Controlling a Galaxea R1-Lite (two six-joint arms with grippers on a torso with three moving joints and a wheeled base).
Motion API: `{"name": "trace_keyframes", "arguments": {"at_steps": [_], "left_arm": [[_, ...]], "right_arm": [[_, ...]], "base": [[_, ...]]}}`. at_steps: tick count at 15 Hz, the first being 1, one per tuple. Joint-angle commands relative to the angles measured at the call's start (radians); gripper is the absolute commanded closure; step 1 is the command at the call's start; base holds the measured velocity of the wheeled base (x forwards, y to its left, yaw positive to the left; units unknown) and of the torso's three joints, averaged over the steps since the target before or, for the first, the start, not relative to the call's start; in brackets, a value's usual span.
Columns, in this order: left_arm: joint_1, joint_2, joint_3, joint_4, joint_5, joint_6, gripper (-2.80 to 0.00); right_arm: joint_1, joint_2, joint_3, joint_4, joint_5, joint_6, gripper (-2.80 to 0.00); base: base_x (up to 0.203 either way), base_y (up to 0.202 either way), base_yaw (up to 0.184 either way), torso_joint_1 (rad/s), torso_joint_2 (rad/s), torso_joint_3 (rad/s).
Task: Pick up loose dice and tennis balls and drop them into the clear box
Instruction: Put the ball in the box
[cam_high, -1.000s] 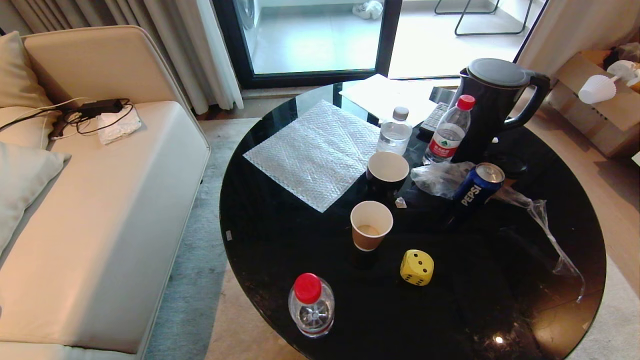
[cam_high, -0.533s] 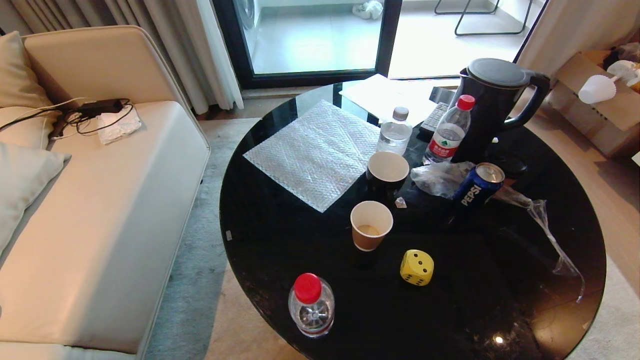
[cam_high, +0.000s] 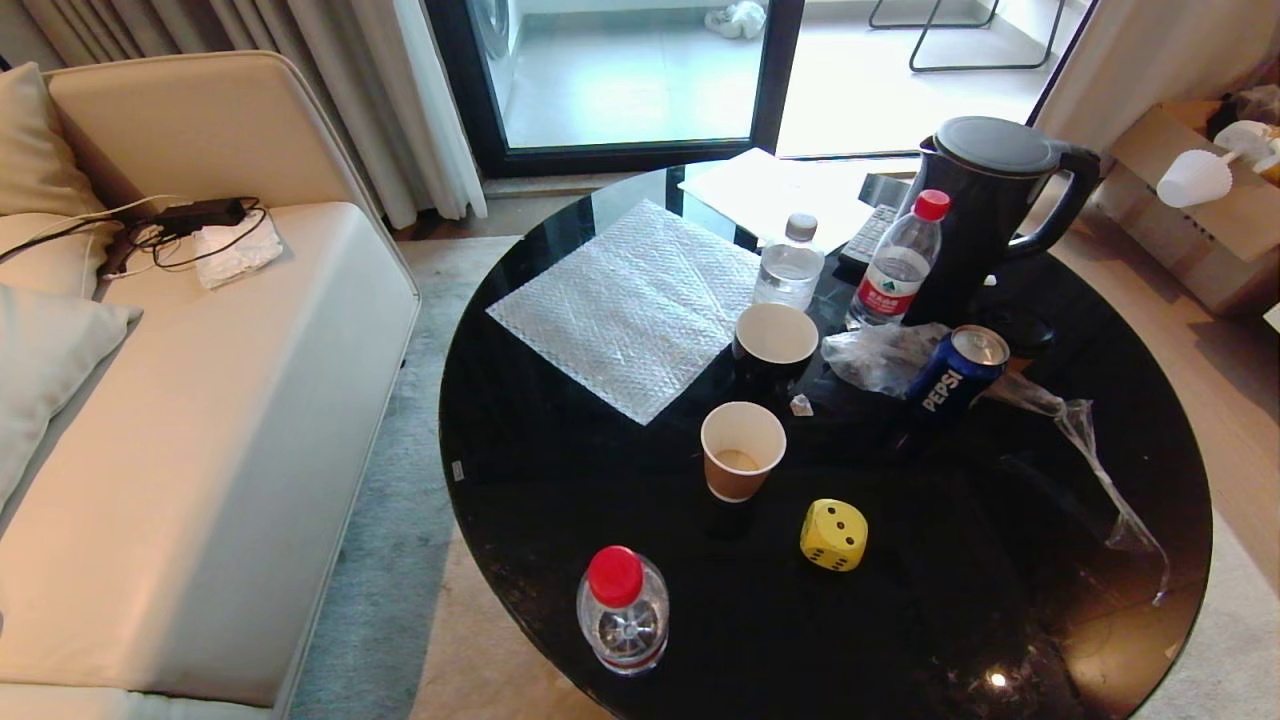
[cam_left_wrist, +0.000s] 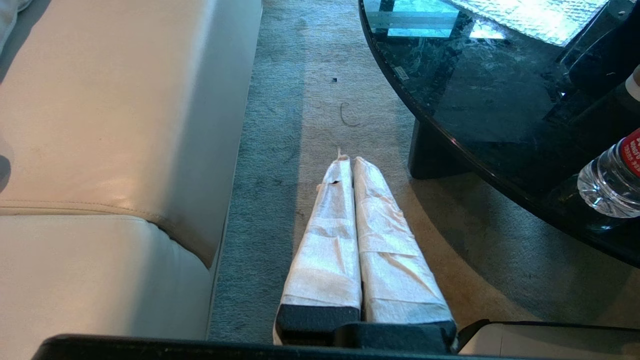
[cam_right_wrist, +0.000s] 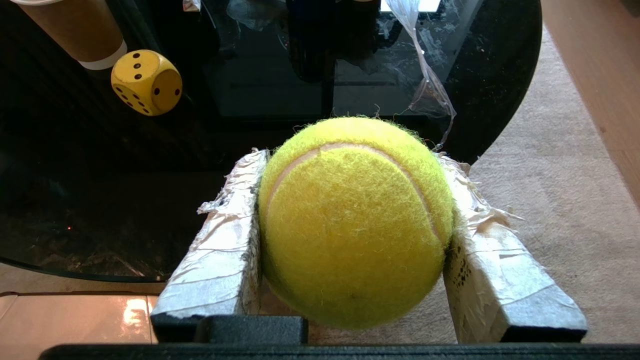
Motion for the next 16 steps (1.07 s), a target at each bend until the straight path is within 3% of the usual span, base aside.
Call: {"name": "trace_keyframes", "arguments": {"at_steps": [1,8,16], "left_arm": [[0.0,0.0,0.002,0.0,0.0,-0.002,0.0],[0.0,0.0,0.0,0.0,0.0,-0.002,0.0],[0.0,0.0,0.0,0.0,0.0,0.003,0.0]], "right_arm": [[0.0,0.0,0.0,0.0,0.0,-0.001,0.0],[0.0,0.0,0.0,0.0,0.0,-0.001,0.0],[0.0,0.0,0.0,-0.001,0.0,-0.001,0.0]], "base": [[0.0,0.0,0.0,0.002,0.01,0.075],[0.0,0.0,0.0,0.002,0.0,0.173],[0.0,0.0,0.0,0.001,0.0,0.022]]}}
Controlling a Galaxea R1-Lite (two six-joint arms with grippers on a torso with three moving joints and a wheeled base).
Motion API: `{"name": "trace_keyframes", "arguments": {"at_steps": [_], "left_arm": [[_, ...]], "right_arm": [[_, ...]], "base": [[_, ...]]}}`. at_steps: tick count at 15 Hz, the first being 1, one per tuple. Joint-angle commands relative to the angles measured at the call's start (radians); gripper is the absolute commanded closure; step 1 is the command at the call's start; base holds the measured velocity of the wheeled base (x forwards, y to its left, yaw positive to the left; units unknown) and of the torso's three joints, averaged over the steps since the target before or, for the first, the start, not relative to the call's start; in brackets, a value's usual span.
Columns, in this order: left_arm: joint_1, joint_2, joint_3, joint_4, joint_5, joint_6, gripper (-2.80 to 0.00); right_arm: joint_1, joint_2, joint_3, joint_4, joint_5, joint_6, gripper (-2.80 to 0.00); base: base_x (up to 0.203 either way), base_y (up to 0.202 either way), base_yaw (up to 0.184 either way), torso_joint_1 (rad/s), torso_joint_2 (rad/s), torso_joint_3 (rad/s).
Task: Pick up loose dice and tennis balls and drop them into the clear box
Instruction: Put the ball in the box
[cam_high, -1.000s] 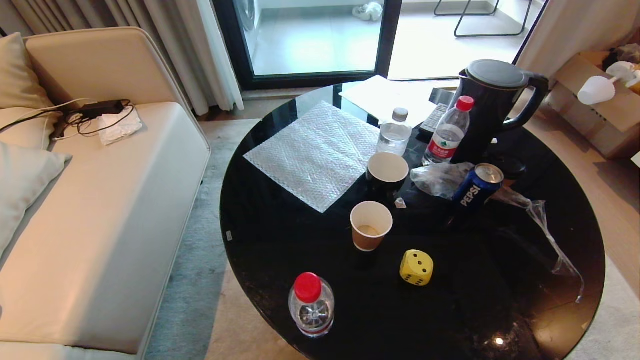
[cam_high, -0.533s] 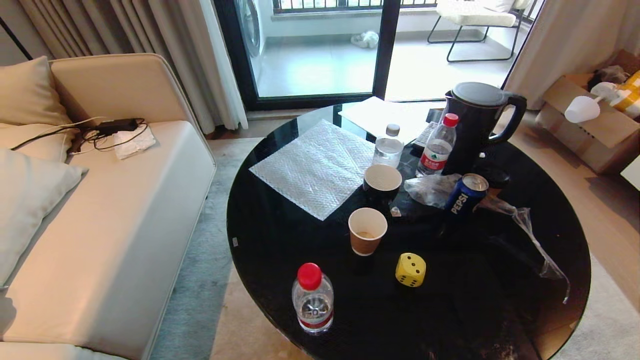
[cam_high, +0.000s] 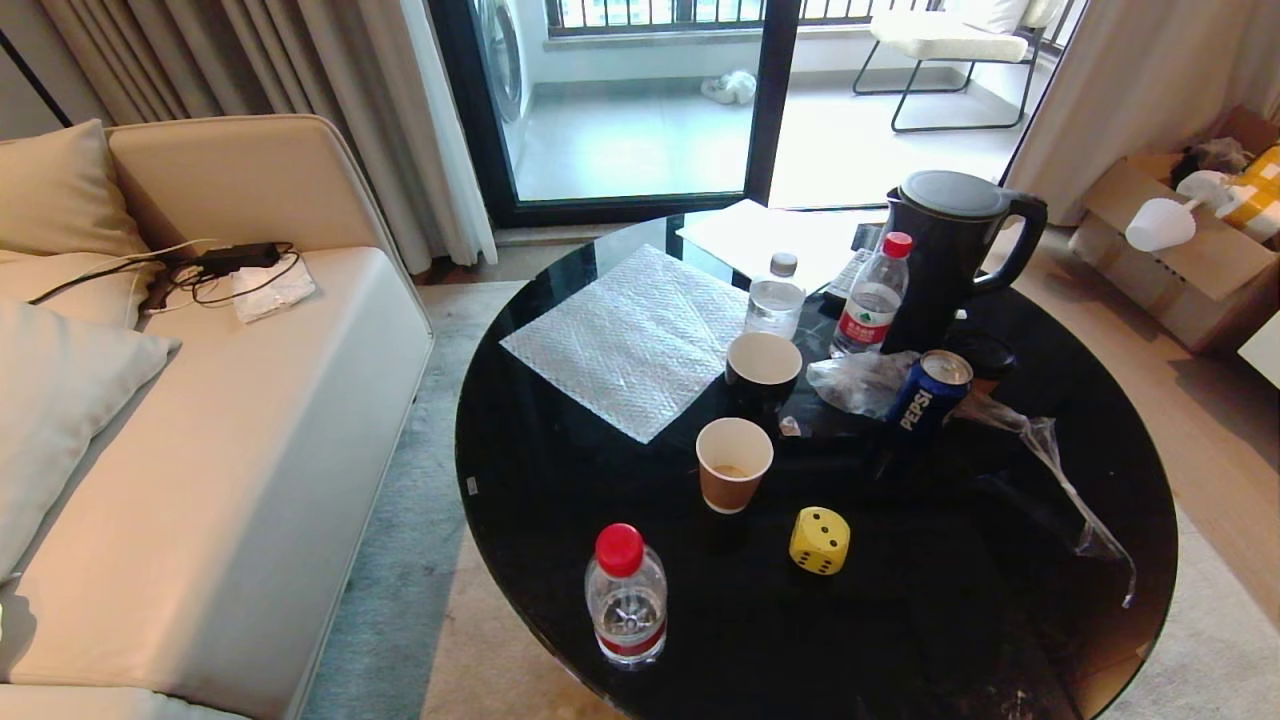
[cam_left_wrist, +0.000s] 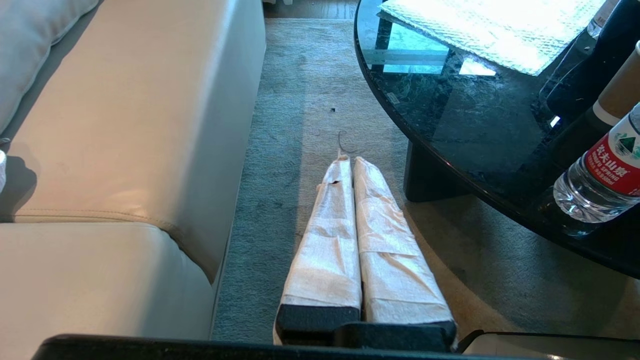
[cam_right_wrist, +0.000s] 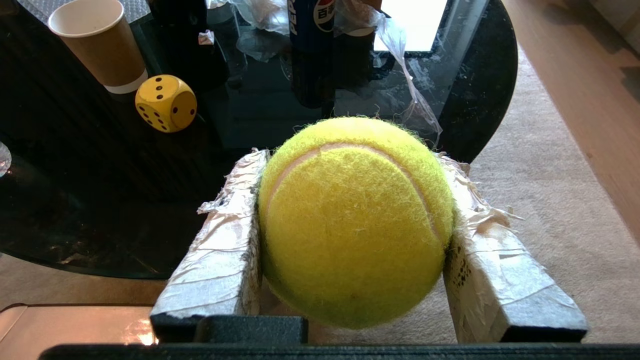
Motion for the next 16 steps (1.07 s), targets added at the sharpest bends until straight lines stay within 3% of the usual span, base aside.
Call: {"name": "trace_keyframes", "arguments": {"at_steps": [1,6,16], "left_arm": [[0.0,0.0,0.0,0.002,0.0,0.0,0.0],[0.0,0.0,0.0,0.002,0.0,0.0,0.0],[0.0,0.0,0.0,0.002,0.0,-0.001,0.0]], "right_arm": [[0.0,0.0,0.0,-0.001,0.0,-0.001,0.0],[0.0,0.0,0.0,0.0,0.0,-0.001,0.0],[0.0,0.0,0.0,0.0,0.0,-0.001,0.0]], "base": [[0.0,0.0,0.0,0.0,0.0,0.0],[-0.026,0.0,0.0,0.0,0.0,-0.001],[-0.184,0.0,-0.002,0.003,0.0,0.004]]}}
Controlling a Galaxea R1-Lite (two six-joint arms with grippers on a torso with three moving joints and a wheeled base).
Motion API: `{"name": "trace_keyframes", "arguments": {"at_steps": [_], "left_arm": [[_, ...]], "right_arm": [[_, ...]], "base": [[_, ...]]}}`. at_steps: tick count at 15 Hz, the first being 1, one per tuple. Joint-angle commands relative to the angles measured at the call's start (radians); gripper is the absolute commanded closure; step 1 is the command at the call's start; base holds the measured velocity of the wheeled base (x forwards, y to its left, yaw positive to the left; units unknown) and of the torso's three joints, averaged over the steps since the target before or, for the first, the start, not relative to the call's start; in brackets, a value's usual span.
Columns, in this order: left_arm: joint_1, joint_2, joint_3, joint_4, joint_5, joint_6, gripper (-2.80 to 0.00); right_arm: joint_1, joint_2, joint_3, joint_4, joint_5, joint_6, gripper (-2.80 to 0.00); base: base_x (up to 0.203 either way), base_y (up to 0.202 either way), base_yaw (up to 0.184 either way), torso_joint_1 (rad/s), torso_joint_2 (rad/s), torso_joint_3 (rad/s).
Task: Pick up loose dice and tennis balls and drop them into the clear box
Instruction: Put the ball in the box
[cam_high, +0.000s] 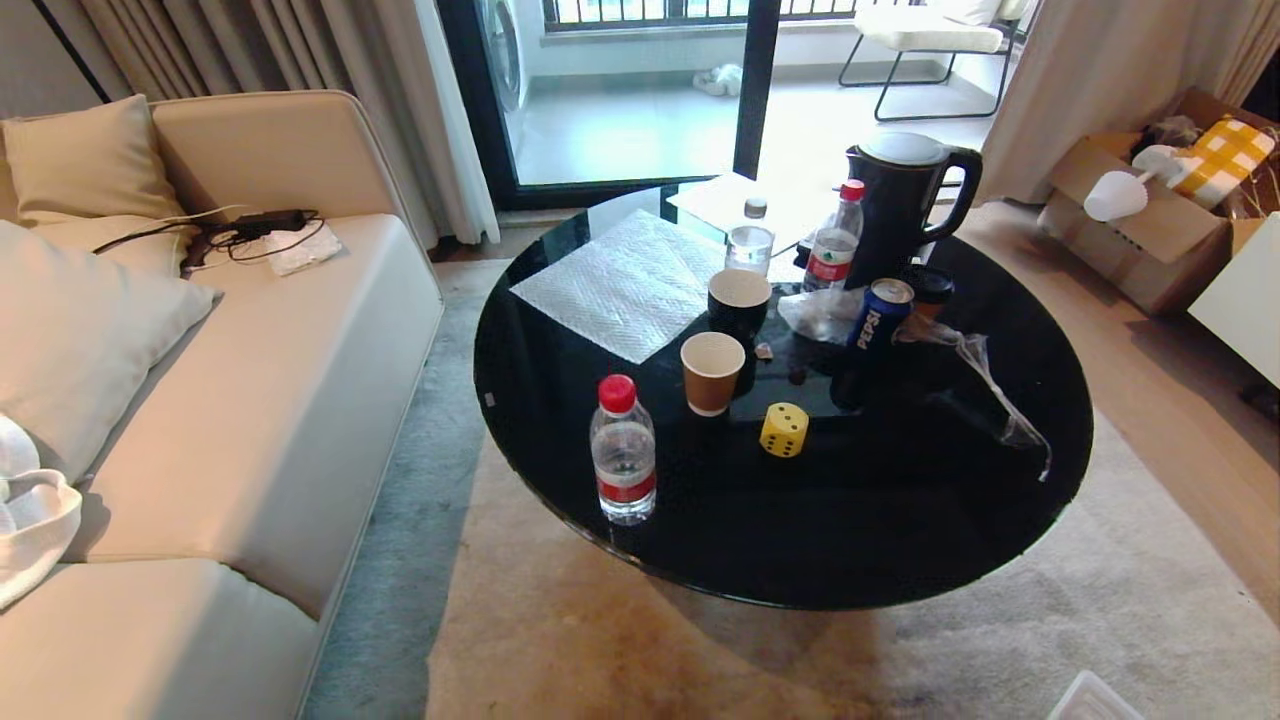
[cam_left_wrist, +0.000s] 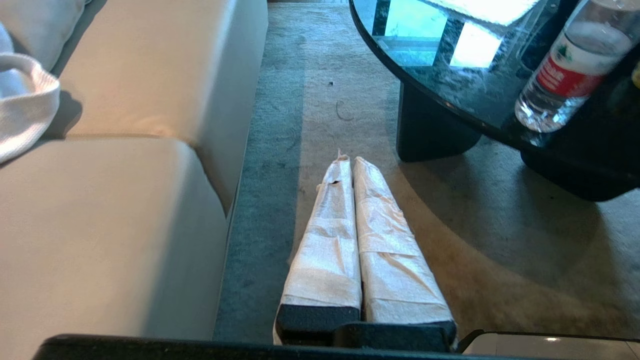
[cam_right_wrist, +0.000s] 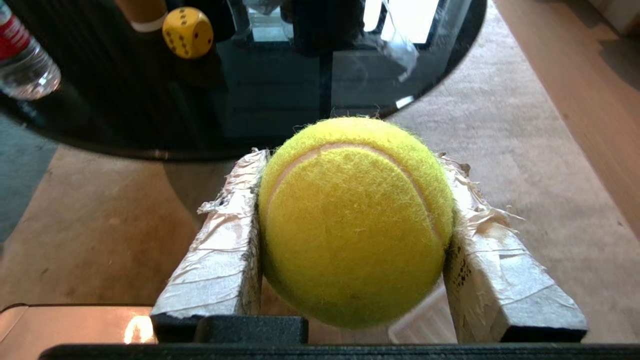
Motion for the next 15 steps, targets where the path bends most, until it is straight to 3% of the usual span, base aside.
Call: {"name": "trace_keyframes", "arguments": {"at_steps": [1,8,15], "left_arm": [[0.0,0.0,0.0,0.0,0.0,0.0,0.0],[0.0,0.0,0.002,0.0,0.0,0.0,0.0],[0.0,0.0,0.0,0.0,0.0,0.0,0.0]], "right_arm": [[0.0,0.0,0.0,0.001,0.0,-0.001,0.0],[0.0,0.0,0.0,0.001,0.0,-0.001,0.0],[0.0,0.0,0.0,0.0,0.0,0.002,0.0]], "base": [[-0.184,0.0,-0.001,0.007,0.0,0.002],[-0.18,0.0,0.0,0.004,0.0,0.004],[-0.012,0.0,0.0,0.0,0.0,0.001]]}}
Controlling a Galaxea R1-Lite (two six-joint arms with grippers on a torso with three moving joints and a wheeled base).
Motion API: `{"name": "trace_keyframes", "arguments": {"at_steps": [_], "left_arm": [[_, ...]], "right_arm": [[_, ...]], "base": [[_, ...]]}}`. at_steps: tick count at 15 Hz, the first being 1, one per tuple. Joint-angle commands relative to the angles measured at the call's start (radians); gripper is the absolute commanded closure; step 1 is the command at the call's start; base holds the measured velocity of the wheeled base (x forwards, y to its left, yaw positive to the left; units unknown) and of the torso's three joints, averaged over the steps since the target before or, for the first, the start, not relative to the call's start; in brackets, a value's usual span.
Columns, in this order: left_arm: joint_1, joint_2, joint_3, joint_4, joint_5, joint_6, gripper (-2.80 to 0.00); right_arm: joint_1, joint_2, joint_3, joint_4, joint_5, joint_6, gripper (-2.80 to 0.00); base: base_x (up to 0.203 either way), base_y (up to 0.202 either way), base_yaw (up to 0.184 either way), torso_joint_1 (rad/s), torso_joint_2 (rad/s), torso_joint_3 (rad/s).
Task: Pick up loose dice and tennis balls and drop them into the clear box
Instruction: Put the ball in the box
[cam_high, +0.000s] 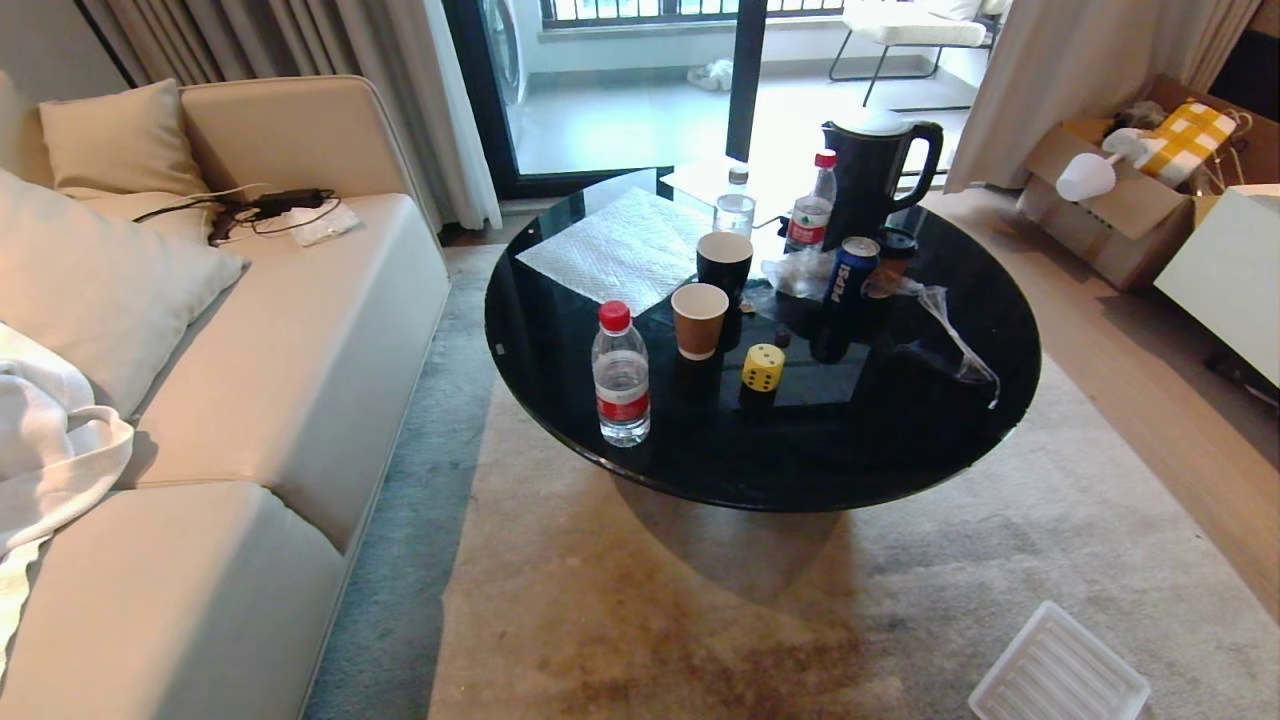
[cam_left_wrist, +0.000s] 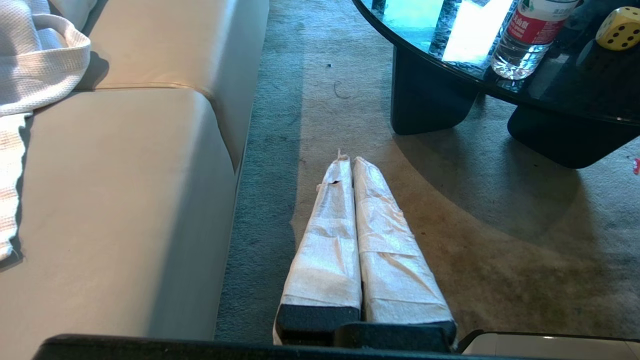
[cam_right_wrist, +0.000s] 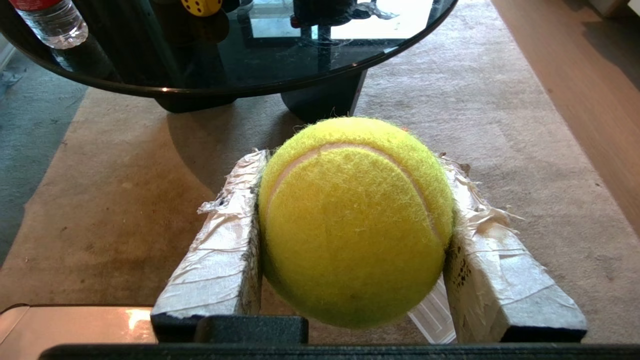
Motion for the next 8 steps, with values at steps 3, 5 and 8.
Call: {"name": "trace_keyframes", "arguments": {"at_steps": [3,5,8], "left_arm": [[0.0,0.0,0.0,0.0,0.001,-0.001,0.0],[0.0,0.0,0.0,0.0,0.001,-0.001,0.0],[0.0,0.0,0.0,0.0,0.001,-0.001,0.0]], "right_arm": [[0.0,0.0,0.0,0.0,0.0,0.0,0.0],[0.0,0.0,0.0,0.0,0.0,0.0,0.0],[0.0,0.0,0.0,0.002,0.0,0.0,0.0]], "base": [[0.0,0.0,0.0,0.0,0.0,0.0],[0.0,0.0,0.0,0.0,0.0,0.0],[0.0,0.0,0.0,0.0,0.0,0.0]]}}
